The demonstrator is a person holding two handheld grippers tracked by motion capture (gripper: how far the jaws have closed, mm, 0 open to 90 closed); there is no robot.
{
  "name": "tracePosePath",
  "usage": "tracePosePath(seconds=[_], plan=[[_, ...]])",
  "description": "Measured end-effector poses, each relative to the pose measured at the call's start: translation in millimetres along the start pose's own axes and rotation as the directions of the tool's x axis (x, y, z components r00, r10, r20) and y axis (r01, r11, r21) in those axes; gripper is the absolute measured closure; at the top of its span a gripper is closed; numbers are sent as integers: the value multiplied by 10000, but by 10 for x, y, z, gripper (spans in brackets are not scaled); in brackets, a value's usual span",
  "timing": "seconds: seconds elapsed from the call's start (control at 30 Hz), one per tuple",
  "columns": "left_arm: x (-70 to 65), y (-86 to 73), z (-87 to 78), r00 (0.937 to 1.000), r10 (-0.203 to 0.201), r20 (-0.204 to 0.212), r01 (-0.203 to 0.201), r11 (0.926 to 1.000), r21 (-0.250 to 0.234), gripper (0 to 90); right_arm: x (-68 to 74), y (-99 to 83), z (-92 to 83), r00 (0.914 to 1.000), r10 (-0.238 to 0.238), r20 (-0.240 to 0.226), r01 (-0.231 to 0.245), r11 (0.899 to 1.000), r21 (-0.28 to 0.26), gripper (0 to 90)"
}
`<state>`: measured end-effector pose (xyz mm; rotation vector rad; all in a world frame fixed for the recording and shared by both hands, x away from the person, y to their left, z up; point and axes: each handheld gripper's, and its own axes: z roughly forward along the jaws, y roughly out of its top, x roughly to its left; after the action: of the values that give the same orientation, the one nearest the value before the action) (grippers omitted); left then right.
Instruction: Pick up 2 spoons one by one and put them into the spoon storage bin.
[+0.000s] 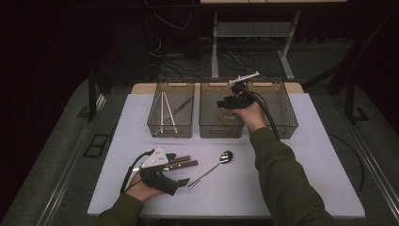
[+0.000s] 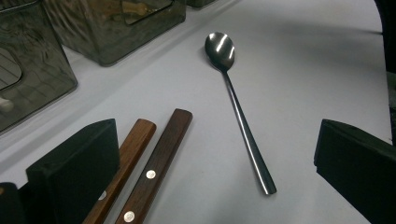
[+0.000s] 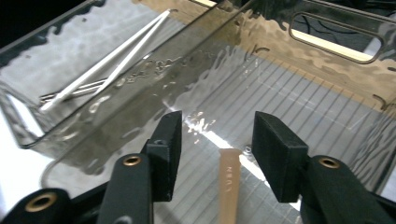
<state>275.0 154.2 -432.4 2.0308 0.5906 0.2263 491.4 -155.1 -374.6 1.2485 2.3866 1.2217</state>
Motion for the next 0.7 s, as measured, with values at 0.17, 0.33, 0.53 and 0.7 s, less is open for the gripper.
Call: tracePosePath(seconds=[0.17,0.33,0.53,0.7], plan=[[-2,-3,2,10000,-45,-8,45,10000,-54,0,37,-25,-135,9989,-85,-463,70,9995,-324,498],[-5,-3,8,10000,-50,-31,50,10000,18,0,147,-96,-312,9944,-501,-929,465,9981,-406,461],[-14,-6,15,9998,-173,-58,173,9998,-31,0,300,-228,-501,9855,-929,-1422,860,9949,-535,457],[-14,-9,17,9998,-181,-97,181,9998,4,0,408,-363,-614,9785,-1232,-1652,1153,9917,-567,456]])
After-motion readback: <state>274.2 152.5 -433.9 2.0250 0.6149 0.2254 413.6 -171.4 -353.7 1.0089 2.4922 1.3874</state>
